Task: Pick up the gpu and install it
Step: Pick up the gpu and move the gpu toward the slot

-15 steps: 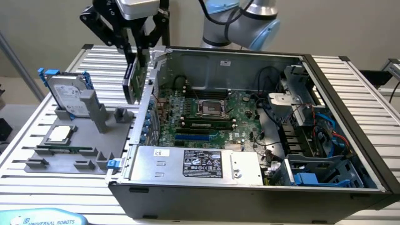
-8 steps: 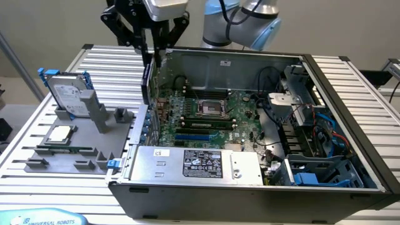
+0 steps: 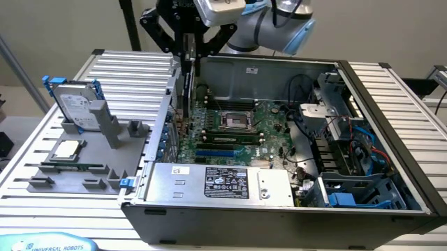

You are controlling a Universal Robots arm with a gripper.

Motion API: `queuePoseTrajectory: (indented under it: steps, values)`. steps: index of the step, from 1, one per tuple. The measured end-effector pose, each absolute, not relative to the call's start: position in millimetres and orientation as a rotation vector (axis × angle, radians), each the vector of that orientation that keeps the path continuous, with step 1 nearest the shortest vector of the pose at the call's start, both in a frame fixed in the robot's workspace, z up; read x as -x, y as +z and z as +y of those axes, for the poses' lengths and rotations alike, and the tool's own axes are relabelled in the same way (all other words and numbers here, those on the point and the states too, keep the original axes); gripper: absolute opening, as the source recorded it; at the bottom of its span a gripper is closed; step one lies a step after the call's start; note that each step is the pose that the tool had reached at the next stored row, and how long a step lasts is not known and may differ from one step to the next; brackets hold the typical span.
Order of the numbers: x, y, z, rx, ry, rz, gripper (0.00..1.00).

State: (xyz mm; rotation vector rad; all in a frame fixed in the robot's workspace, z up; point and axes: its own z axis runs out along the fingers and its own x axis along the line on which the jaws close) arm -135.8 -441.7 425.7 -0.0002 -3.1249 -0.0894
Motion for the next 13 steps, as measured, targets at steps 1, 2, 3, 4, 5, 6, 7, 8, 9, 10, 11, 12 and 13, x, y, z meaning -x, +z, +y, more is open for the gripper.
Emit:
queuePoseTrajectory:
  steps: [1, 2, 3, 4, 5, 6, 7, 8, 9, 10, 11, 12, 13]
  values:
    - [131, 424, -442, 0.000, -0.089, -3.124, 0.27]
    - [126, 423, -441, 0.000, -0.089, -3.123, 0.27]
    - [122, 422, -441, 0.000, -0.089, -3.122, 0.27]
    - [117, 420, -441, 0.000, -0.089, -3.122, 0.27]
    - [113, 418, -440, 0.000, -0.089, -3.122, 0.27]
    - [108, 416, -440, 0.000, -0.089, -3.122, 0.27]
    - [104, 414, -439, 0.000, -0.088, -3.122, 0.27]
    - [99, 413, -439, 0.000, -0.088, -3.122, 0.27]
    - [95, 411, -438, 0.000, -0.088, -3.122, 0.27]
    - [90, 409, -438, 0.000, -0.088, -3.122, 0.27]
    - [86, 407, -437, 0.000, -0.088, -3.122, 0.27]
    - [81, 405, -437, 0.000, -0.088, -3.122, 0.27]
    - [76, 403, -436, 0.000, -0.088, -3.122, 0.27]
